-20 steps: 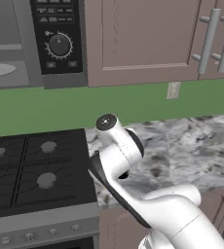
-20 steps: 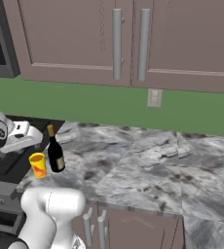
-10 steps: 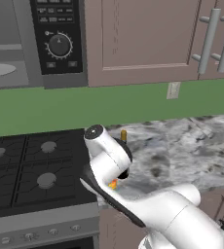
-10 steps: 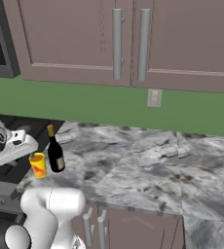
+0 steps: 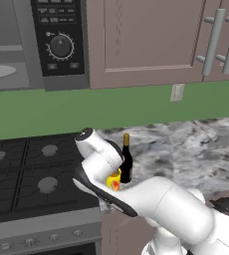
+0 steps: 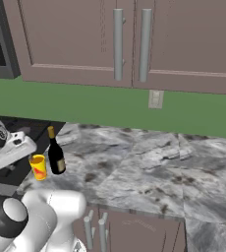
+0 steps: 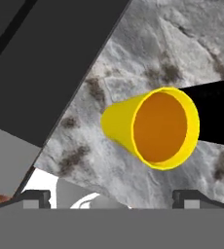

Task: Place the microwavable item in the microwave. Then, close the microwave door and press the start button.

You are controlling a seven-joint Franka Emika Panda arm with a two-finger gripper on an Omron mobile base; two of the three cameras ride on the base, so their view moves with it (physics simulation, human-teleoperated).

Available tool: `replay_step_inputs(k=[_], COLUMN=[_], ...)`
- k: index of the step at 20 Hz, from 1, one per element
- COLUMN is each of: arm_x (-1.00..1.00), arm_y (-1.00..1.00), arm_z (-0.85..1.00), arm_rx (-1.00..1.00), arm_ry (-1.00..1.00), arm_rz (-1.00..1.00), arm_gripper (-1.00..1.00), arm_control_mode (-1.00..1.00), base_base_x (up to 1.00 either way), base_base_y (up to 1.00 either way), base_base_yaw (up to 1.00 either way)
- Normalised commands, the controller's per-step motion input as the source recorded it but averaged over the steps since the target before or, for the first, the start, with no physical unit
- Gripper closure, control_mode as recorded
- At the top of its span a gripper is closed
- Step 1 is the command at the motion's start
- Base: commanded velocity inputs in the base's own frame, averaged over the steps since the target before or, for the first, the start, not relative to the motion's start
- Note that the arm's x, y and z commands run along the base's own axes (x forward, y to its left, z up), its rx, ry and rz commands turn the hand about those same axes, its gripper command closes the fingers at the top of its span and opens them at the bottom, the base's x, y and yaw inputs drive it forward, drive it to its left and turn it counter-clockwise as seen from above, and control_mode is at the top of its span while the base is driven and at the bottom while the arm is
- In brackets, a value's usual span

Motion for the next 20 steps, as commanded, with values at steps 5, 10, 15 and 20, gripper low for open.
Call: replay_step_inputs(k=[5,10,15,20], arm_x=[0.23,0.17,0.07,0.01], arm_y=[0.0,0.0,0.0,0.0], arm_z=[-0.33,-0.35,-0.09,-0.21], arm_rx=[0.0,0.0,0.0,0.0], arm_ry=[0.19,0.18,0.05,0.1], arm_rz=[0.1,0.09,0.07,0.06], arm_gripper=[-1.0,-1.0,-1.0,-1.0], arm_control_mode=[-1.0,-1.0,-1.0,-1.0], base_base_x=[0.0,0.0,0.0,0.0], base_base_y=[0.0,0.0,0.0,0.0], base_base_yaw=[0.0,0.0,0.0,0.0])
